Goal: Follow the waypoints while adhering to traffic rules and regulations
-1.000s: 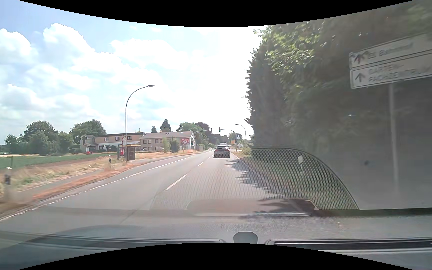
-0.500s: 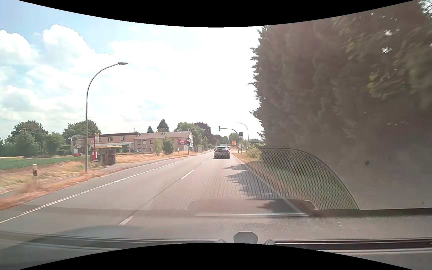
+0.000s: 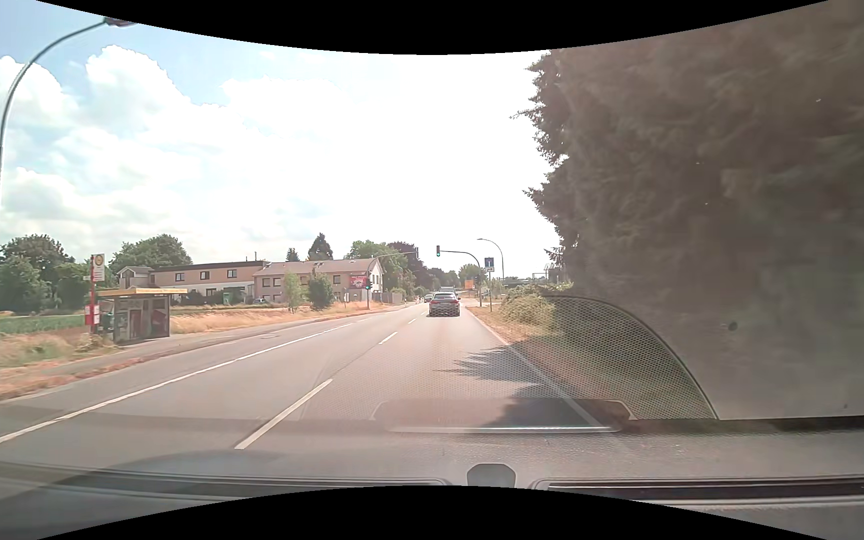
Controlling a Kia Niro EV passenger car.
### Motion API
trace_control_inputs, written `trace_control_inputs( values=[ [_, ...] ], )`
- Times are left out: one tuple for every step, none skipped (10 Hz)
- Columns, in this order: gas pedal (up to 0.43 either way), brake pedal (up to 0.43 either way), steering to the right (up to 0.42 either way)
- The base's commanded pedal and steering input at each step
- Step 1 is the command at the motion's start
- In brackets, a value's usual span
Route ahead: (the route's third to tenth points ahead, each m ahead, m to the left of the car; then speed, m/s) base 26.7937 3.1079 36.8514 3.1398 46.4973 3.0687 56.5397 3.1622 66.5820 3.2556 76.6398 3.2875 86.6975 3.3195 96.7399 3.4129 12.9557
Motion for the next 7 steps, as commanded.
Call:
trace_control_inputs(
  values=[
    [0.169, 0.0, -0.005],
    [0.157, 0.0, -0.005],
    [0.157, 0.0, -0.005],
    [0.157, 0.0, -0.005],
    [0.157, 0.0, -0.005],
    [0.157, 0.0, -0.005],
    [0.157, 0.0, -0.005]
  ],
)
